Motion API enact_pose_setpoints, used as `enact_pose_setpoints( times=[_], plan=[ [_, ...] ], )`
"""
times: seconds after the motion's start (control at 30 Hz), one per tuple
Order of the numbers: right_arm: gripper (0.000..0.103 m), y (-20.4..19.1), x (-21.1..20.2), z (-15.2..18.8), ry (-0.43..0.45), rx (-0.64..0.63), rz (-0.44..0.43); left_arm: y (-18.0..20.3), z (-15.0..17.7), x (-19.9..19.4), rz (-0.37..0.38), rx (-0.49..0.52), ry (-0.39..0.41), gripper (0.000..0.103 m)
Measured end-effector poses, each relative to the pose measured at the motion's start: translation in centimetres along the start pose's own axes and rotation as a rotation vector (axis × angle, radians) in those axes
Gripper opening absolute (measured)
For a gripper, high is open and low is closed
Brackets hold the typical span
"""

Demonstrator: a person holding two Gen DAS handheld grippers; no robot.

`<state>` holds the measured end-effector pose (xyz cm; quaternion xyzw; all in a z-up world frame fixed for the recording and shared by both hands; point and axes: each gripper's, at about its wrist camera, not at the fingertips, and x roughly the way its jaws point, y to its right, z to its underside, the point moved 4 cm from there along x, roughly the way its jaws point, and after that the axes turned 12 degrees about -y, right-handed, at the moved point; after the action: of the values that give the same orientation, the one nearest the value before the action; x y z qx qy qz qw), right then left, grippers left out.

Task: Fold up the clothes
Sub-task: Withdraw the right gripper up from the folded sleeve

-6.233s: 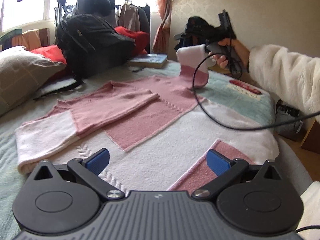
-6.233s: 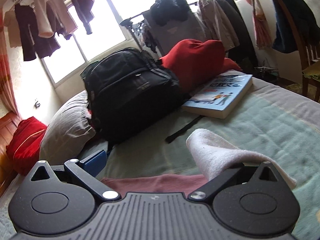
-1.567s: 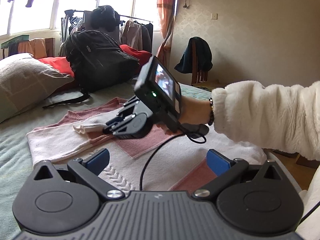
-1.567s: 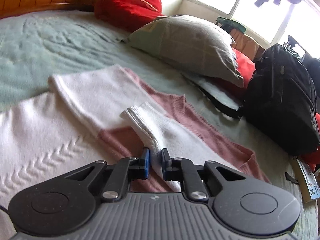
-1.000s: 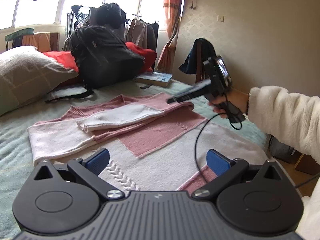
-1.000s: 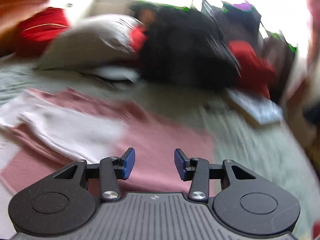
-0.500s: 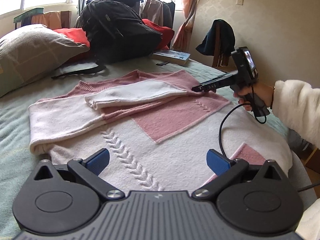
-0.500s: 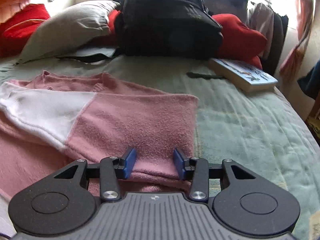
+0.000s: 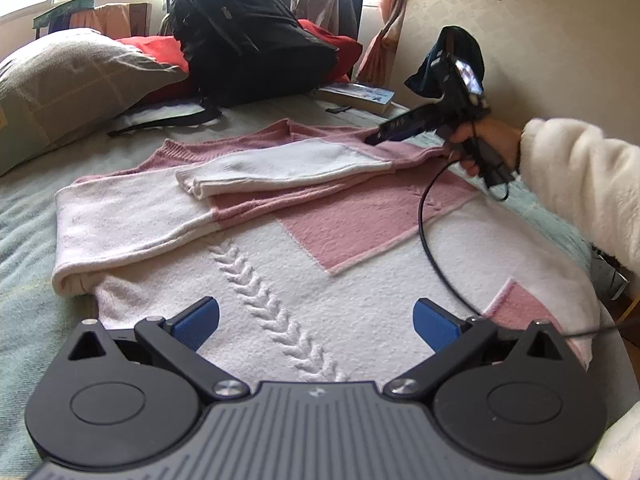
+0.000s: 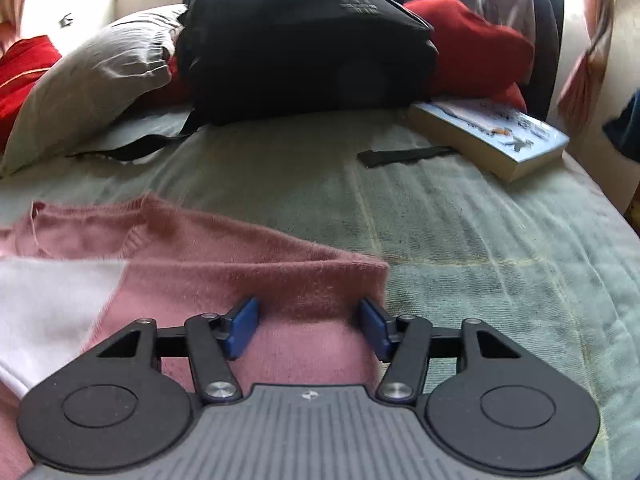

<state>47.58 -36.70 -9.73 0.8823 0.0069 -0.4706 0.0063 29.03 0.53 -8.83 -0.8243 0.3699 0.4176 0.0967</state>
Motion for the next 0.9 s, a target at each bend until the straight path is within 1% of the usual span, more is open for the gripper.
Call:
enact_pose_setpoints(
  times=[0.07,0.13,0.23,0.27,0.3,0.4,0.53,0.6,0.83,0.9],
  plan=[
    [0.062,-0.6,-1.9,0.2,0.017,-0.036,0.030,0.0,0.1,0.1,-0.008,0.001,-0.005,0.102],
    [0.062,-1.0,-4.5,1.5,0.057,-0.051,-0.020,0.1,0.1,0.1,-0.008,0.004,-0.004,0.102],
    [0.062,-1.2,-7.3,4.2,0.080,-0.050,-0.113,0.4,0.1,0.0,-0.002,0.012,0.001,0.102],
    [0.062,-1.4,-7.9,5.2,0.085,-0.057,-0.128,0.4,0.1,0.0,0.000,0.014,0.001,0.102],
    [0.062,-1.5,-8.0,6.2,0.078,-0.061,-0.135,0.5,0.1,0.0,0.001,0.017,0.000,0.102],
    [0.062,-1.3,-6.4,8.0,0.009,-0.065,-0.102,0.7,0.1,0.1,-0.005,0.022,-0.005,0.102],
    [0.062,-3.6,-5.3,7.0,-0.003,-0.098,-0.080,1.0,0.2,-0.2,0.001,0.029,0.005,0.102],
    [0.064,-4.9,-4.8,6.4,-0.006,-0.115,-0.070,1.1,0.2,-0.4,0.007,0.032,0.010,0.102],
    [0.064,-9.3,-3.1,4.2,-0.018,-0.176,-0.034,1.0,0.2,-0.8,0.004,0.025,0.017,0.102],
    [0.064,-8.9,-3.5,4.5,0.002,-0.128,-0.057,0.9,0.2,-0.9,0.003,0.023,0.019,0.102]
  ],
)
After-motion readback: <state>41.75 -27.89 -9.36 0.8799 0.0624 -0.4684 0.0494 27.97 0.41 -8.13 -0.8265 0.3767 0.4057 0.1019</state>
